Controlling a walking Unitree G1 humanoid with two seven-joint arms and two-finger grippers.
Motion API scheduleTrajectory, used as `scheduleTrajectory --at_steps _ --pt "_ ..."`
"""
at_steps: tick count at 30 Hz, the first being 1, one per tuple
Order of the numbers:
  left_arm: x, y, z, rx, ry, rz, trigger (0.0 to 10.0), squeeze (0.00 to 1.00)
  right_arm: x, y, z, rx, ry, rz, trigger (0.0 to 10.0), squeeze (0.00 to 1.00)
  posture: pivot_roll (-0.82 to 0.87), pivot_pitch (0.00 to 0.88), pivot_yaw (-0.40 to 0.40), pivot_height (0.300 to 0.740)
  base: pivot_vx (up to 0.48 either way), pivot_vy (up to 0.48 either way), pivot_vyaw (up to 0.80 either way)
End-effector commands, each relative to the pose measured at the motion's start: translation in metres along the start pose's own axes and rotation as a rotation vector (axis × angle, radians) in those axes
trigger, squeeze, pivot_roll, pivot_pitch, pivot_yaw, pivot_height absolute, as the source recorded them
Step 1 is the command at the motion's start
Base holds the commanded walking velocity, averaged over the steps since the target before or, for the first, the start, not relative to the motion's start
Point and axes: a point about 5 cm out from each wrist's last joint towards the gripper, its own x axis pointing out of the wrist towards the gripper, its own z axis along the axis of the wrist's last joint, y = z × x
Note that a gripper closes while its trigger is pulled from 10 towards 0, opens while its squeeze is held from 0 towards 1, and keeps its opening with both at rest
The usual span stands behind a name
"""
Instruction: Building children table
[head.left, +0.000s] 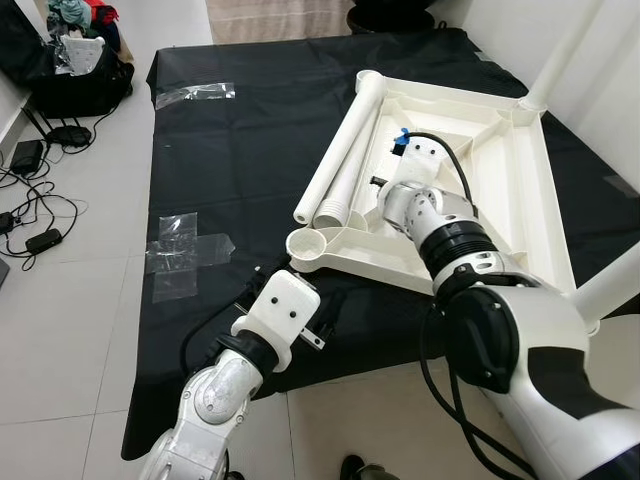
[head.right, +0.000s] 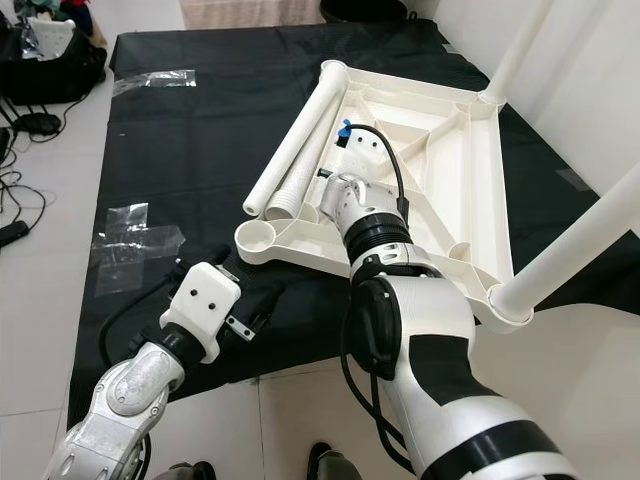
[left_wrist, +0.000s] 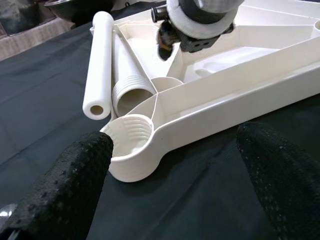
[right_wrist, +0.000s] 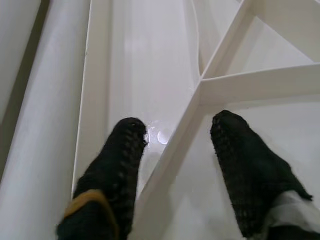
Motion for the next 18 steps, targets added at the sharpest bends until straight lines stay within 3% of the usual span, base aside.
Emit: scheduleTrajectory --at_steps 1,3,4,9,13,18 --pt "-0.003 -0.006 0.004 -0.012 -0.003 -0.015 10.0 0.0 -0.004 0.008 0.0 0.003 0.006 -0.004 10.0 0.78 0.04 0.247 -0.085 0.74 0.0 0.0 0.0" --pt "-0.004 -0.007 0.005 -0.016 -0.004 -0.015 10.0 0.0 -0.005 0.011 0.001 -0.004 -0.003 -0.003 10.0 0.78 0.03 0.249 -0.089 0.74 0.0 0.0 0.0" --pt "-0.005 -0.007 0.006 -0.019 -0.004 -0.014 10.0 0.0 -0.007 0.016 0.001 -0.015 -0.005 -0.002 10.0 0.0 0.03 0.259 -0.096 0.74 0.0 0.0 0.0" --pt "-0.005 -0.008 0.009 -0.032 -0.009 0.005 10.0 0.0 -0.012 0.024 -0.001 -0.012 -0.003 -0.052 10.0 0.0 0.0 0.278 -0.122 0.74 0.0 0.0 0.0" --pt "-0.005 -0.011 0.01 -0.043 -0.007 0.013 10.0 0.0 -0.013 0.02 -0.004 -0.063 0.023 -0.155 10.0 0.0 -0.01 0.289 -0.142 0.74 0.0 0.0 0.0" --pt "-0.006 -0.012 0.01 -0.047 -0.002 0.018 10.0 0.0 -0.014 0.02 -0.008 -0.054 0.065 -0.181 10.0 0.0 -0.01 0.293 -0.146 0.74 0.0 0.0 0.0"
